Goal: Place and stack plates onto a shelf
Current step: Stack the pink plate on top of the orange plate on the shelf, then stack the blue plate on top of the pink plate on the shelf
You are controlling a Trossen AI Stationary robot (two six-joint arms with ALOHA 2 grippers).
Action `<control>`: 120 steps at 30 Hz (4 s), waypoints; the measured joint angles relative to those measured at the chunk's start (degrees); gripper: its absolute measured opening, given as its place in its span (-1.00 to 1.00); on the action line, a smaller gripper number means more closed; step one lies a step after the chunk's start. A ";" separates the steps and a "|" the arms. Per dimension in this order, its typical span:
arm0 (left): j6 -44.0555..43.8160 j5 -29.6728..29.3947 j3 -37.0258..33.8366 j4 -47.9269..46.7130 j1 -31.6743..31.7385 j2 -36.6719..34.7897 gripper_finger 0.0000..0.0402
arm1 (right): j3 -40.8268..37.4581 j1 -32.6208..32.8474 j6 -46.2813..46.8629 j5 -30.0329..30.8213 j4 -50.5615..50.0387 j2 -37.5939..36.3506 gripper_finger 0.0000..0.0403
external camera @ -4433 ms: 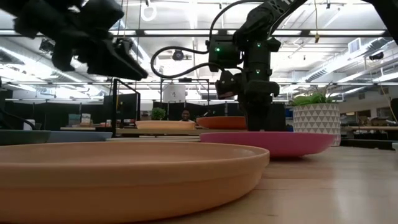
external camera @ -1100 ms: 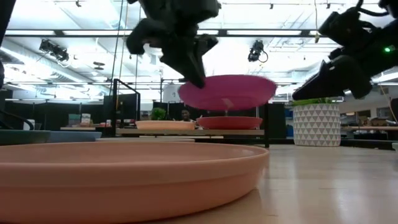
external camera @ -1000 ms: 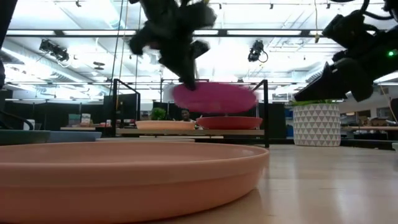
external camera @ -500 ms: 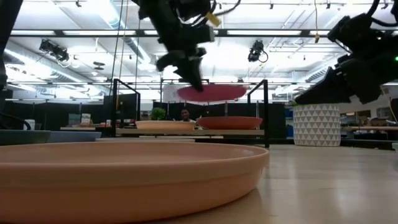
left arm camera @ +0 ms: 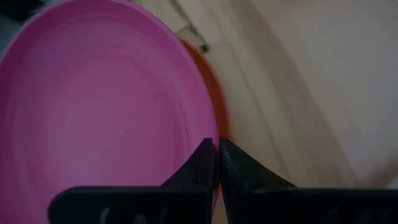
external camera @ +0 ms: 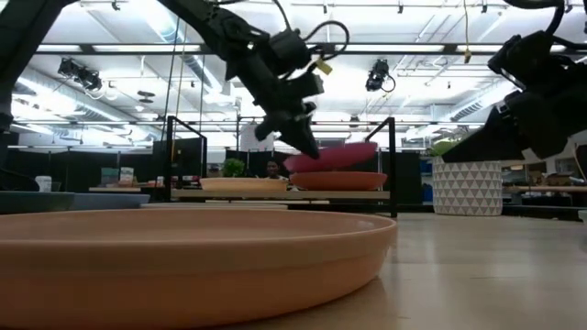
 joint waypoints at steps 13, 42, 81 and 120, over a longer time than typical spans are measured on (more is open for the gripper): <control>3.53 -0.06 0.00 1.54 -0.13 2.28 -0.80 | 0.00 0.00 -0.40 -0.07 0.47 0.00 -0.56; -41.19 -0.64 0.04 -29.12 -14.64 -3.41 -0.38 | -0.20 -1.23 -19.01 0.21 6.36 0.02 -0.56; -95.25 -10.67 -25.65 -33.82 -29.72 -16.70 -0.39 | -0.18 -11.61 -39.21 -18.66 19.54 0.02 -0.56; -101.68 -7.07 -28.56 -26.72 -31.79 -20.76 -0.39 | -0.19 -17.51 -43.34 -26.09 23.46 0.02 -0.56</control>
